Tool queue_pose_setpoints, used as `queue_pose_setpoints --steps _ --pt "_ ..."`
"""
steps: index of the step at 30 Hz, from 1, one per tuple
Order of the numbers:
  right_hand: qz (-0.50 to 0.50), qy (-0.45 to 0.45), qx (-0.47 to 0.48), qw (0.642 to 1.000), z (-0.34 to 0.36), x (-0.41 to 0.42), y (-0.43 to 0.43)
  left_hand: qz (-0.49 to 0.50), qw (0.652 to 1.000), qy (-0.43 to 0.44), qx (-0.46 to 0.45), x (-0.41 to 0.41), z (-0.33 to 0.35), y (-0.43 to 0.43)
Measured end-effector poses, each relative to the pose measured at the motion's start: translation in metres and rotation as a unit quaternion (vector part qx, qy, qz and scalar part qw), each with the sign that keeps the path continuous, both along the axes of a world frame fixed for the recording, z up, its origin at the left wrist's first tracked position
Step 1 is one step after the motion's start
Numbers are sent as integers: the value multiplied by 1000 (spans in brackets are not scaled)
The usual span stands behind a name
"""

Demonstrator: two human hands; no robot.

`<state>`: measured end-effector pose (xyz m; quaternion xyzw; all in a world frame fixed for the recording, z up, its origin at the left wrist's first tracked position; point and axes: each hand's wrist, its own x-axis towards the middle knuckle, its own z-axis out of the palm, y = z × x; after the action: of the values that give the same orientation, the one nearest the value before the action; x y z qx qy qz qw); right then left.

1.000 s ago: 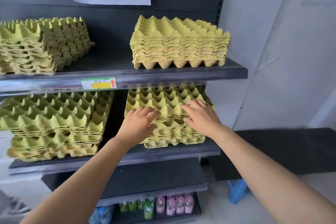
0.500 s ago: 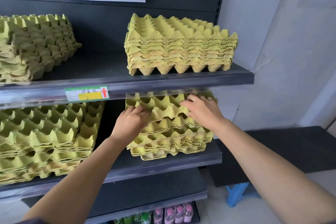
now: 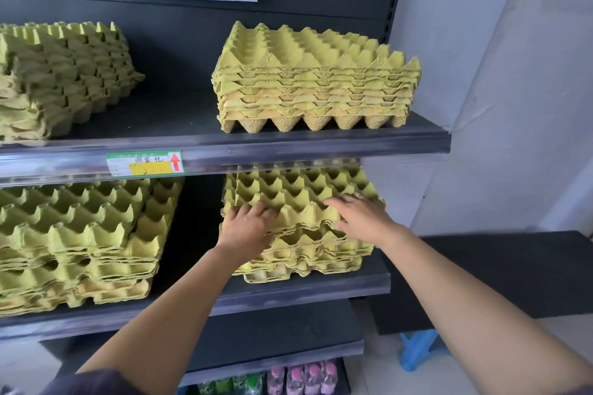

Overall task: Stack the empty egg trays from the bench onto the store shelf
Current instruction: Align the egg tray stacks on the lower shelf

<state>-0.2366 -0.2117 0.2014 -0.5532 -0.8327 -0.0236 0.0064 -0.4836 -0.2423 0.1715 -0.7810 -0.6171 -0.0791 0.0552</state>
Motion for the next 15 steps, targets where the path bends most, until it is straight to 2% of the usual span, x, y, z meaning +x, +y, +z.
queue_pose_setpoints --steps 2,4,6,8,10,12,15 --pt "9 35 24 999 1 4 -1 6 998 -64 26 4 -3 -4" --pt "-13 81 85 993 0 10 -2 27 985 -157 68 6 -5 -7" --pt "-71 101 142 982 -5 17 -2 91 948 -291 93 8 -5 -9" --pt "-146 139 130 971 -12 25 -1 172 875 -445 84 10 -4 -8" --pt "-210 265 36 940 -16 26 1 230 794 -561 54 11 -5 -4" --pt "-234 394 -21 889 -18 23 2 270 731 -626 1 11 -8 0" --pt "-288 515 -18 807 -19 19 6 298 610 -730 -84 10 -13 5"
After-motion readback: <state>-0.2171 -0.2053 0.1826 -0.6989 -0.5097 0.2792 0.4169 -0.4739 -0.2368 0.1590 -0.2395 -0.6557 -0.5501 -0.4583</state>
